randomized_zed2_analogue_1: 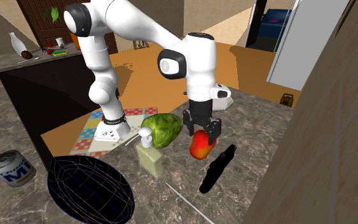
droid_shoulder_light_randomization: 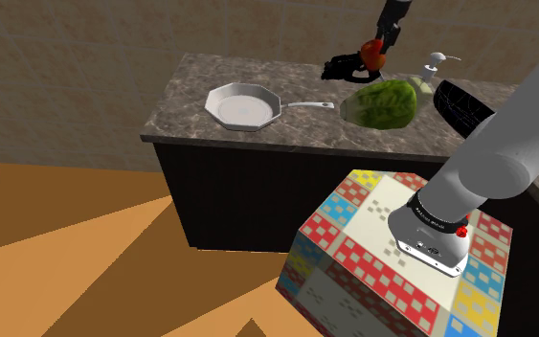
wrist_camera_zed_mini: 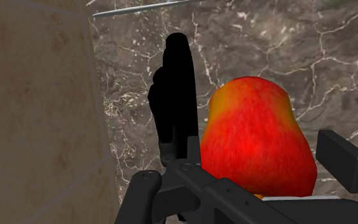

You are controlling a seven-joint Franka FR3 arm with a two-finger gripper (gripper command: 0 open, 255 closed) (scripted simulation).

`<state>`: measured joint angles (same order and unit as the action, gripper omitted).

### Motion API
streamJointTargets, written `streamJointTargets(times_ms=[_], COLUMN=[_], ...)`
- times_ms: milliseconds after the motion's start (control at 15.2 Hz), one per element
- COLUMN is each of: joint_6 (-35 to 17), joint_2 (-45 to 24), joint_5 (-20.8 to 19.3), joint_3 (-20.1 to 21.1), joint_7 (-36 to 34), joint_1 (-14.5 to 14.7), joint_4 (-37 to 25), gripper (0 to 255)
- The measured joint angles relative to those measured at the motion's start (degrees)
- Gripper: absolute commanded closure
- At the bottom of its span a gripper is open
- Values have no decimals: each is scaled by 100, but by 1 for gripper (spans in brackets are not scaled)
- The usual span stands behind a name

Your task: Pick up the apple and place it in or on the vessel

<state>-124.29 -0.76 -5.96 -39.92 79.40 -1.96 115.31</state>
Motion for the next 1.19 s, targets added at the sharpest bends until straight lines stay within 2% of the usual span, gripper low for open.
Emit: streamJointTargets(times_ms=[792, 1188], joint_6=[907, 990], joint_2=[200, 1151], joint_5=[-99, -721], joint_3=[32, -44], joint_7=[-6, 67], joint_1=[31, -182], joint_4=[-748, -97], gripper=[255, 255])
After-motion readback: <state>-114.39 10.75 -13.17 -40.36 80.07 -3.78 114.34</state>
